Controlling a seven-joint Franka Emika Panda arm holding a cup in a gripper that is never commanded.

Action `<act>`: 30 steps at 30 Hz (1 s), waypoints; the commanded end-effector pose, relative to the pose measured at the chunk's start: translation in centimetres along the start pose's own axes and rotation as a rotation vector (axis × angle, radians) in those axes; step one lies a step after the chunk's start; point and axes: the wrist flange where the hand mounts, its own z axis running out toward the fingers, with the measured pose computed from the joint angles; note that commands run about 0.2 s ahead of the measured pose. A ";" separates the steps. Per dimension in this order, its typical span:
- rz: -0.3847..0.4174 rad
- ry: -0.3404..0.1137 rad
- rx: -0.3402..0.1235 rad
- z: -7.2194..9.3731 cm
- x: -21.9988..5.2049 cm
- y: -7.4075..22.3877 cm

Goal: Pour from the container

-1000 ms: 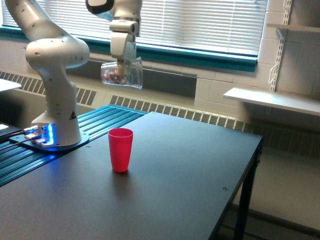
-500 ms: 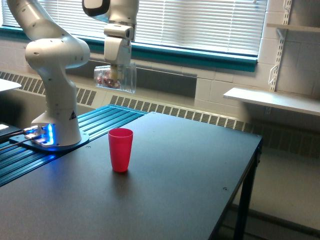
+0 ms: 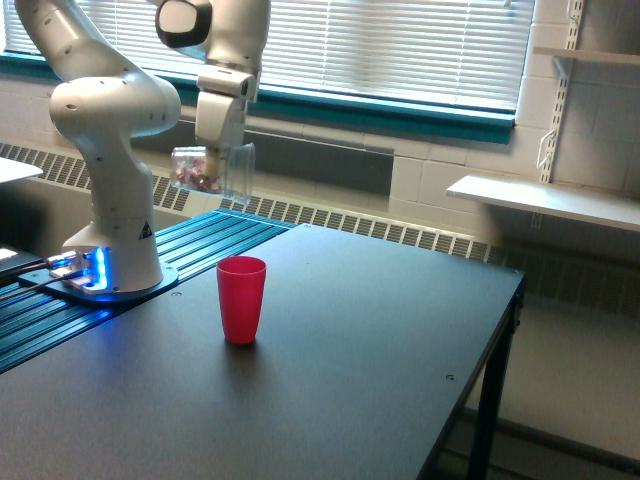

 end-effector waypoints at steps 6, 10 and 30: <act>-0.007 -0.064 -0.037 2.7 0.3 1.2; 0.000 -0.086 -0.051 3.6 0.7 1.4; -0.032 -0.134 -0.106 6.5 1.5 0.1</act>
